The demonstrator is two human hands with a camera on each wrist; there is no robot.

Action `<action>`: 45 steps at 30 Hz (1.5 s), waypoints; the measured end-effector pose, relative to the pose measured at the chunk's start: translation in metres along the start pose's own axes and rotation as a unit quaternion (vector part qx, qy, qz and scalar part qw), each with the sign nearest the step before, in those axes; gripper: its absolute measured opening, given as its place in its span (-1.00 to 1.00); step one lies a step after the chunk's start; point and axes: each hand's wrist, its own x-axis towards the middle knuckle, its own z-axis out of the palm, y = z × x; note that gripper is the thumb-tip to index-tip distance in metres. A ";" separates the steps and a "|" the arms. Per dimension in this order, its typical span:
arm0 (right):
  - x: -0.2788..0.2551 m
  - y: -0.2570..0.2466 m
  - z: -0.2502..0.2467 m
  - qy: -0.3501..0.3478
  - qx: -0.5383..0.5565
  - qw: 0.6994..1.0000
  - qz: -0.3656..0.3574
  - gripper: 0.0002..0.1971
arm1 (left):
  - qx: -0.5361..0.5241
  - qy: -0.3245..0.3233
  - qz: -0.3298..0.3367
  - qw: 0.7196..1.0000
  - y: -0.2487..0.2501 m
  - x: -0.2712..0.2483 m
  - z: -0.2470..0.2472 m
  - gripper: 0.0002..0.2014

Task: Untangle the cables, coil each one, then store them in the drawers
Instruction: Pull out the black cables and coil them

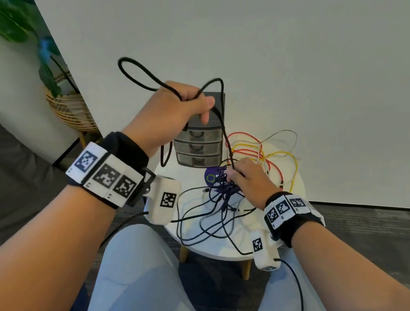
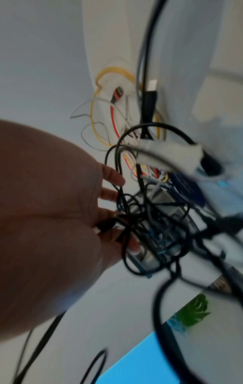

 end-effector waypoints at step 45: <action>-0.006 -0.015 0.034 -0.004 -0.134 0.989 -0.066 -0.75 | -0.103 0.292 0.004 0.951 -0.007 0.012 -0.033 -0.89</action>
